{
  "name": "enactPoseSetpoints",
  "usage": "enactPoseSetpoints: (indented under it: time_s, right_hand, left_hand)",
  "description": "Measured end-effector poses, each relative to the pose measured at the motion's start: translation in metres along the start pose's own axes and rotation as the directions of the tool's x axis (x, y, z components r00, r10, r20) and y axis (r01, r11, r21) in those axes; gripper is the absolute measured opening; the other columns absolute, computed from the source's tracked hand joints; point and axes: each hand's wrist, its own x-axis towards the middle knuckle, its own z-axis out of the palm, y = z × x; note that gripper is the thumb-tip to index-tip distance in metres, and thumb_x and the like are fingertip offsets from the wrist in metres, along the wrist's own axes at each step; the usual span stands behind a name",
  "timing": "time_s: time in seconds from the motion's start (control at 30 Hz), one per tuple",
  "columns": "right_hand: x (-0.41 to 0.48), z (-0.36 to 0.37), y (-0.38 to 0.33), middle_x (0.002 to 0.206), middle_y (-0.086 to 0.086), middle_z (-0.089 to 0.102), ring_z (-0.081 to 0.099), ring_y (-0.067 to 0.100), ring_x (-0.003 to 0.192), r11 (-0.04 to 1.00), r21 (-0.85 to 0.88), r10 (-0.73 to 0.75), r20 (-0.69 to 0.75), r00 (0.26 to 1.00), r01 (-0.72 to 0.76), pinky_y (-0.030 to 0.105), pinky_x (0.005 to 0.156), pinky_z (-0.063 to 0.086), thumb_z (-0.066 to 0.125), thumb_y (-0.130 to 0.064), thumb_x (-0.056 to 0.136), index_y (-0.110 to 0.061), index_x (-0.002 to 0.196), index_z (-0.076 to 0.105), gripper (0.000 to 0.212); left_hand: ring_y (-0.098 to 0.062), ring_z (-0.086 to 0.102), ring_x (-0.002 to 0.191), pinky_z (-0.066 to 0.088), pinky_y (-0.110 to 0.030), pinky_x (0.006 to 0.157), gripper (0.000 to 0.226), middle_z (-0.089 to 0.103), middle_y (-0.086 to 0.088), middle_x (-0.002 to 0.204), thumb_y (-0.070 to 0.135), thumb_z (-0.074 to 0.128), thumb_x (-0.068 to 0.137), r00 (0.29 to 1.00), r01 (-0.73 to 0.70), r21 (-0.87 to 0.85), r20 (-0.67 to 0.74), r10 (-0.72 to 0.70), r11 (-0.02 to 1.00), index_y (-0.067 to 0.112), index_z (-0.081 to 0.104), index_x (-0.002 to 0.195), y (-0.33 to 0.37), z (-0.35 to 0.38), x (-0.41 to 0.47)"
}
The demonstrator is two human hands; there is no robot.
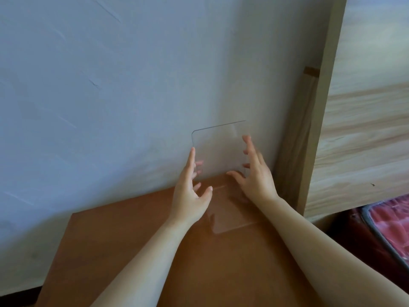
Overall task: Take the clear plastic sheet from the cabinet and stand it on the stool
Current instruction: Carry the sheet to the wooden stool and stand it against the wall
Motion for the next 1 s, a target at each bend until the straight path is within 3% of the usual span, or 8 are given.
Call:
enactPoseSetpoints:
  time_s: [0.17,0.33,0.5,0.6,0.8,1.0]
  right_hand:
    - [0.001,0.0,0.006,0.154,0.001,0.025,0.042,0.021,0.129,1.0,-0.003,-0.019,-0.012,1.0,0.019,0.033,0.094,0.049,0.074,-0.023,0.077,-0.031,0.145,0.004,0.099]
    - [-0.01,-0.003,0.005,0.151,0.003,0.029,0.045,0.02,0.126,0.998,0.009,0.068,0.002,0.998,-0.068,0.011,0.087,0.038,0.075,-0.027,0.075,-0.023,0.147,0.011,0.096]
    - [-0.023,-0.017,-0.008,0.146,0.002,0.035,0.042,0.016,0.127,0.978,0.097,0.183,0.0,0.983,-0.182,0.034,0.099,0.046,0.073,-0.034,0.075,-0.02,0.144,0.024,0.086]
    - [-0.03,-0.025,-0.021,0.144,0.002,0.038,0.042,0.018,0.127,0.979,0.066,0.191,0.059,0.98,-0.195,0.039,0.101,0.045,0.068,-0.043,0.077,-0.021,0.141,0.03,0.077]
    - [-0.022,-0.056,-0.071,0.145,0.0,0.038,0.041,0.014,0.127,0.98,-0.011,0.2,0.173,0.964,-0.201,0.015,0.093,0.031,0.063,-0.044,0.081,-0.019,0.139,0.036,0.069]
    - [0.01,-0.113,-0.139,0.145,-0.001,0.038,0.038,0.016,0.13,0.966,-0.061,0.257,0.303,0.918,-0.25,0.021,0.098,0.03,0.058,-0.045,0.084,-0.019,0.137,0.039,0.063]
  left_hand:
    - [0.013,0.039,0.117,0.039,-0.014,0.089,0.104,0.041,0.021,0.13,0.005,0.066,0.078,0.998,-0.011,0.059,0.056,0.007,0.998,0.062,0.0,0.134,-0.004,0.001,0.003]
    - [0.01,0.042,0.115,0.04,-0.023,0.093,0.101,0.039,0.02,0.132,0.008,0.068,0.078,0.999,0.007,0.111,0.049,-0.012,0.994,0.063,0.001,0.132,-0.008,-0.008,-0.009]
    - [0.002,0.044,0.119,0.041,-0.025,0.094,0.079,0.042,0.018,0.133,0.015,0.064,0.084,0.998,0.054,0.083,0.032,-0.056,0.995,0.054,0.017,0.134,-0.005,-0.019,-0.019]
    - [0.001,0.043,0.12,0.039,-0.026,0.095,0.067,0.042,0.02,0.133,0.02,0.06,0.086,0.994,0.084,0.084,0.063,-0.089,0.993,0.05,0.024,0.134,0.003,-0.027,-0.023]
    - [0.002,0.041,0.122,0.036,-0.026,0.1,0.056,0.043,0.019,0.133,0.028,0.057,0.088,0.979,0.132,0.152,0.133,-0.153,0.979,0.036,0.033,0.138,0.048,-0.058,-0.025]
    - [0.003,0.039,0.125,0.033,-0.018,0.101,0.05,0.043,0.016,0.139,0.035,0.052,0.089,0.955,0.122,0.24,0.235,-0.179,0.963,0.034,0.036,0.136,0.141,-0.098,-0.009]
